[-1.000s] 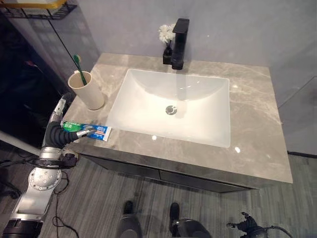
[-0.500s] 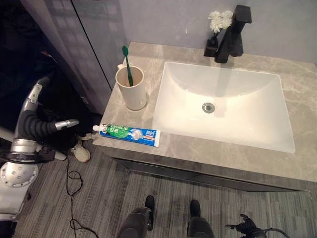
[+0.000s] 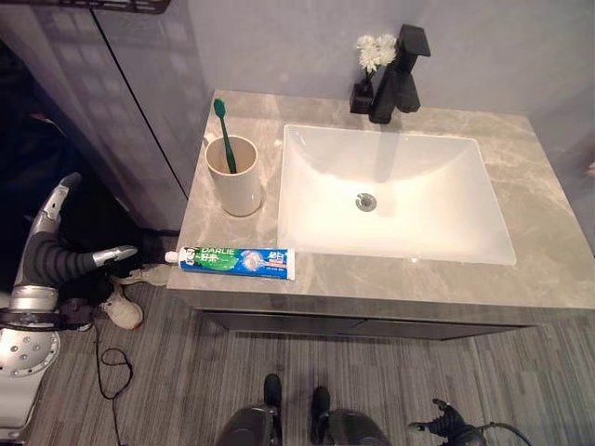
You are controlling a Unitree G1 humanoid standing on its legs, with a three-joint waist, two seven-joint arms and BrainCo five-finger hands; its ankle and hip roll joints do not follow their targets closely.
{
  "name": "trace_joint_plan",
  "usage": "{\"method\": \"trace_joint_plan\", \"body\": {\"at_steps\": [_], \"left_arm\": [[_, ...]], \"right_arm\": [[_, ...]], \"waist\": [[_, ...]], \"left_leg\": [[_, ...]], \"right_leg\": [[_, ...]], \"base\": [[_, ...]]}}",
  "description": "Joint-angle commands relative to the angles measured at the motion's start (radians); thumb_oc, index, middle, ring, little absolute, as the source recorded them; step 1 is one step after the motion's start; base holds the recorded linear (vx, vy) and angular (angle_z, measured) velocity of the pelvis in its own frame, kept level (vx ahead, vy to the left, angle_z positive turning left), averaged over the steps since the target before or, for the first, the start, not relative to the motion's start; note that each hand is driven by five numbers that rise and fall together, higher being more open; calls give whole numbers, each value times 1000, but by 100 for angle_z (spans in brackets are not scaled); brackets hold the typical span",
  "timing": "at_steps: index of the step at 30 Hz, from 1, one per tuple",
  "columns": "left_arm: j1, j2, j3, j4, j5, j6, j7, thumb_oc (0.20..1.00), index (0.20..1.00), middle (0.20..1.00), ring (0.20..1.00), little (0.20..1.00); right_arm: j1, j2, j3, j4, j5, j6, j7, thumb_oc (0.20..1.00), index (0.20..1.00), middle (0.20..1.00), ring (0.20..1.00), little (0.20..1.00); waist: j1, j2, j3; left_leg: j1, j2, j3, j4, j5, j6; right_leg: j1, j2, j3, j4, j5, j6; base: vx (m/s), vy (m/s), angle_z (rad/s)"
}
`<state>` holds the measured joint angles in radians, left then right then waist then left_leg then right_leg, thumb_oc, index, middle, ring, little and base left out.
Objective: Put brush and paste in cup on sink, flatten towel.
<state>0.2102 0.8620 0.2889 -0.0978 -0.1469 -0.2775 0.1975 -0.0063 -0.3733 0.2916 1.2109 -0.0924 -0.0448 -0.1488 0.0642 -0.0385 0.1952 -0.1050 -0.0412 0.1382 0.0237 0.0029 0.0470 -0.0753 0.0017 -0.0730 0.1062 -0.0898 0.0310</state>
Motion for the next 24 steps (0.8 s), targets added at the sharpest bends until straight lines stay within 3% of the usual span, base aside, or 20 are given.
{"method": "trace_joint_plan", "body": {"at_steps": [1,3,5,6,7,8,10,11,12,14,19,24], "left_arm": [[-34,4,-14,-31,7,-20,5,1000,1000,1000,1000,1000],[-46,-3,-28,-31,4,-21,4,1000,1000,1000,1000,1000],[-63,-6,-52,-28,8,-22,-1,1000,1000,1000,1000,1000],[-80,-11,-81,-25,14,-27,1,1000,1000,1000,1000,1000],[-81,-9,-86,-28,16,-26,6,1000,1000,1000,1000,1000],[-85,-8,-92,-26,14,-20,9,1000,1000,1000,1000,1000],[-88,-6,-103,-26,11,-20,2,1000,1000,1000,1000,1000],[-81,4,-107,-18,15,-29,15,1000,1000,1000,1000,1000],[-72,6,-101,-16,12,-30,21,1000,1000,1000,1000,1000],[-69,11,-99,-14,5,-33,19,1000,1000,1000,1000,1000],[-41,47,-107,-14,7,-38,0,1000,1000,1000,1000,1000],[-23,94,-100,-16,13,-36,0,1000,1000,1000,1000,1000]], "right_arm": [[-3,-39,15,18,5,-8,-12,1000,1000,1000,1000,1000],[-1,-43,12,-4,13,-14,-11,1000,1000,1000,1000,1000],[1,-53,15,-30,25,-21,-7,1000,1000,1000,1000,1000],[-15,-69,44,-62,18,-29,1,1000,1000,1000,1000,1000],[-19,-71,55,-76,15,-31,3,1000,1000,1000,1000,1000],[-17,-69,65,-81,6,-30,5,1000,1000,1000,1000,1000],[-14,-68,69,-88,-2,-28,1,1000,1000,1000,1000,1000],[-24,-72,85,-101,-18,-29,0,1000,1000,1000,1000,1000],[-33,-72,91,-114,-26,-32,1,1000,1000,1000,1000,1000],[-27,-67,93,-114,-40,-31,-1,1000,1000,1000,1000,1000],[-50,-55,96,-110,-59,-23,-6,1000,1000,1000,1000,1000],[-81,-41,129,-121,-78,-19,-4,1000,1000,1000,1000,1000]], "waist": [[-33,-1,-43],[-41,-1,-31],[-46,2,-5],[-29,5,20],[-30,5,22],[-40,6,16],[-43,5,-2],[-21,13,-13],[-16,15,-19],[-23,29,-32],[-22,48,-52],[-8,42,-49]], "left_leg": [[-30,-20,-61,52,-24,-70],[-59,-24,-61,132,-40,-81],[-128,-20,-66,268,-23,-122],[-182,-40,-128,374,2,-155],[-194,-28,-128,376,-3,-152],[-192,27,-94,349,-24,-142],[-181,109,-67,249,-6,-136],[-170,128,-146,134,55,-153],[-155,136,-182,109,57,-159],[-121,154,-179,33,88,-170],[-62,112,-173,-56,89,-153],[-67,94,-138,-68,84,-138]], "right_leg": [[-33,33,39,-30,53,47],[-27,26,36,-40,58,41],[-23,18,25,-37,57,26],[-22,18,22,-24,53,10],[-21,12,17,-22,48,11],[-16,0,-1,-20,38,18],[-8,-24,-25,-36,39,30],[3,-33,-26,-45,38,38],[2,-38,-18,-45,34,41],[12,-47,-28,-55,29,45],[20,-85,-14,-98,61,76],[-1,-108,20,-117,91,97]], "base": [[49,-34,14],[9,-45,34],[-71,-54,59],[-115,-43,75],[-83,-22,65],[3,22,20],[85,86,42],[142,140,80],[156,151,62],[96,133,-11],[76,153,-1],[22,122,-25]]}}
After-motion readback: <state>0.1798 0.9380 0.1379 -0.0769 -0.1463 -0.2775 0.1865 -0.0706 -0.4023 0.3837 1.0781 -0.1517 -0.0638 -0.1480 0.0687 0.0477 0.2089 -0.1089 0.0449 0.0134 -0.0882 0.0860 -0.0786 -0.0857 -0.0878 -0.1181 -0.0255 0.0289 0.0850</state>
